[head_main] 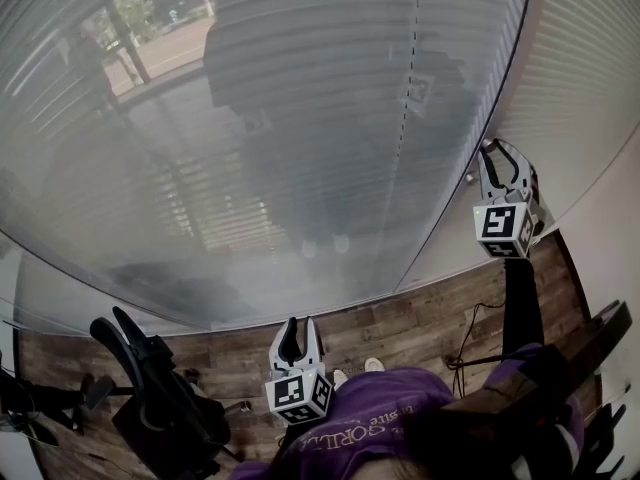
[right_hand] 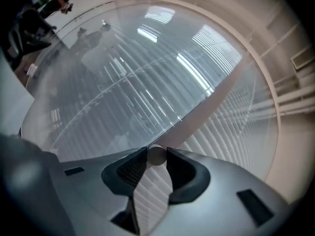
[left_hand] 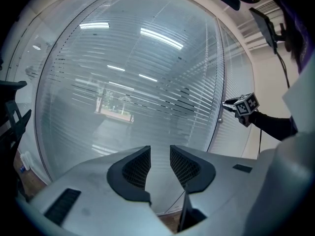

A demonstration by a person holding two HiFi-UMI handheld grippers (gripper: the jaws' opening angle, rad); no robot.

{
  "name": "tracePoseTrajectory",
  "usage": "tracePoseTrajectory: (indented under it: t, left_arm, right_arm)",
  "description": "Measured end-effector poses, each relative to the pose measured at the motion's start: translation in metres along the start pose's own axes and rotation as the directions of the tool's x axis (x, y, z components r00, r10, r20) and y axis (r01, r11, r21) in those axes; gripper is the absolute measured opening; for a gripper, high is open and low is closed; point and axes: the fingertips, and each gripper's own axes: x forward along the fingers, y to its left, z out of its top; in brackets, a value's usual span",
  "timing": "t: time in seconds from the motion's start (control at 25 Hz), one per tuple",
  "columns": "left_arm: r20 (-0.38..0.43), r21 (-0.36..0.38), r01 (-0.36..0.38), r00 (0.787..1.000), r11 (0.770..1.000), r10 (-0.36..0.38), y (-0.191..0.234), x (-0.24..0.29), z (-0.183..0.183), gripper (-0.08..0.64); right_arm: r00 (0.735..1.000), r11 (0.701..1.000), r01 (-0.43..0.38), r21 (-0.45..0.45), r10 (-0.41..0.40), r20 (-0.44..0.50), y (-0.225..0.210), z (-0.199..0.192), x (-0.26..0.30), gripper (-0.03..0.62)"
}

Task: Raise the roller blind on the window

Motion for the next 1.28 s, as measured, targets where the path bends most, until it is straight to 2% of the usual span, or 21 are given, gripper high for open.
tracePoseTrajectory:
  t: [0.08, 0.2, 0.4, 0.52, 0.68, 0.8, 0.88, 0.92, 0.96, 1.0, 1.04, 1.08, 1.12, 1.16, 1.24, 1.28]
  left_arm:
    - [-0.001, 0.000, 0.004, 1.000, 1.000, -0.004, 0.000, 0.001, 0.000, 0.124]
    - [-0.001, 0.001, 0.005, 1.000, 1.000, -0.005, 0.001, 0.001, 0.000, 0.124]
    - [-0.001, -0.001, 0.001, 1.000, 1.000, -0.001, 0.002, 0.002, -0.001, 0.124]
    - [-0.001, -0.001, 0.001, 1.000, 1.000, -0.001, 0.002, 0.002, 0.000, 0.124]
    - [0.004, -0.004, 0.003, 1.000, 1.000, -0.003, 0.000, 0.002, 0.002, 0.124]
    - [0.006, -0.003, 0.000, 1.000, 1.000, 0.000, 0.003, 0.001, 0.000, 0.124]
    - [0.007, -0.005, -0.006, 1.000, 1.000, 0.006, 0.006, 0.001, -0.001, 0.124]
    - [0.007, -0.005, -0.008, 1.000, 1.000, 0.008, 0.006, 0.001, -0.001, 0.123]
    - [0.008, -0.005, -0.009, 1.000, 1.000, 0.009, 0.007, 0.002, -0.001, 0.124]
    - [0.009, -0.005, -0.008, 1.000, 1.000, 0.008, 0.006, 0.003, -0.002, 0.124]
    - [0.009, -0.007, -0.006, 1.000, 1.000, 0.006, 0.005, 0.004, -0.002, 0.124]
    - [0.009, -0.009, -0.003, 1.000, 1.000, 0.003, 0.004, 0.004, -0.001, 0.124]
    - [0.008, -0.012, 0.001, 1.000, 1.000, -0.001, 0.002, 0.005, -0.001, 0.124]
    - [0.007, -0.014, 0.004, 1.000, 1.000, -0.004, 0.001, 0.005, 0.000, 0.124]
    - [0.002, -0.011, 0.007, 1.000, 1.000, -0.007, 0.000, 0.005, 0.000, 0.124]
    - [-0.001, -0.009, 0.008, 1.000, 1.000, -0.008, -0.001, 0.006, -0.002, 0.124]
  right_arm:
    - [1.000, 0.995, 0.023, -0.101, -0.024, -0.010, 0.000, 0.006, -0.001, 0.123]
    - [0.998, 0.970, 0.047, -0.238, -0.056, -0.032, 0.002, 0.008, -0.002, 0.124]
    - [0.997, 0.931, 0.058, -0.360, -0.075, -0.034, 0.005, 0.001, 0.001, 0.124]
    - [0.996, 0.922, 0.063, -0.382, -0.084, -0.038, 0.005, 0.002, 0.001, 0.124]
    - [0.993, 0.946, 0.094, -0.310, -0.111, -0.040, 0.003, -0.004, 0.002, 0.124]
    - [0.992, 0.970, 0.109, -0.219, -0.120, -0.039, 0.010, -0.003, -0.010, 0.124]
    - [0.997, 0.993, 0.074, -0.092, -0.076, -0.026, 0.025, 0.003, -0.023, 0.124]
    - [0.999, 0.999, 0.035, 0.004, -0.035, -0.001, 0.035, 0.011, -0.030, 0.124]
    - [0.999, 0.993, -0.019, 0.115, 0.015, 0.038, 0.047, 0.022, -0.037, 0.124]
    - [0.994, 0.968, -0.086, 0.234, 0.069, 0.082, 0.061, 0.034, -0.044, 0.124]
    - [0.985, 0.920, -0.157, 0.358, 0.122, 0.120, 0.076, 0.043, -0.051, 0.124]
    - [0.973, 0.850, -0.223, 0.477, 0.169, 0.155, 0.091, 0.051, -0.057, 0.124]
    - [0.959, 0.764, -0.281, 0.581, 0.206, 0.194, 0.106, 0.057, -0.063, 0.124]
    - [0.943, 0.664, -0.332, 0.670, 0.235, 0.235, 0.120, 0.063, -0.068, 0.124]
    - [0.908, 0.438, -0.405, 0.802, 0.292, 0.299, 0.154, 0.069, -0.081, 0.124]
    - [0.891, 0.342, -0.428, 0.836, 0.315, 0.327, 0.172, 0.072, -0.087, 0.123]
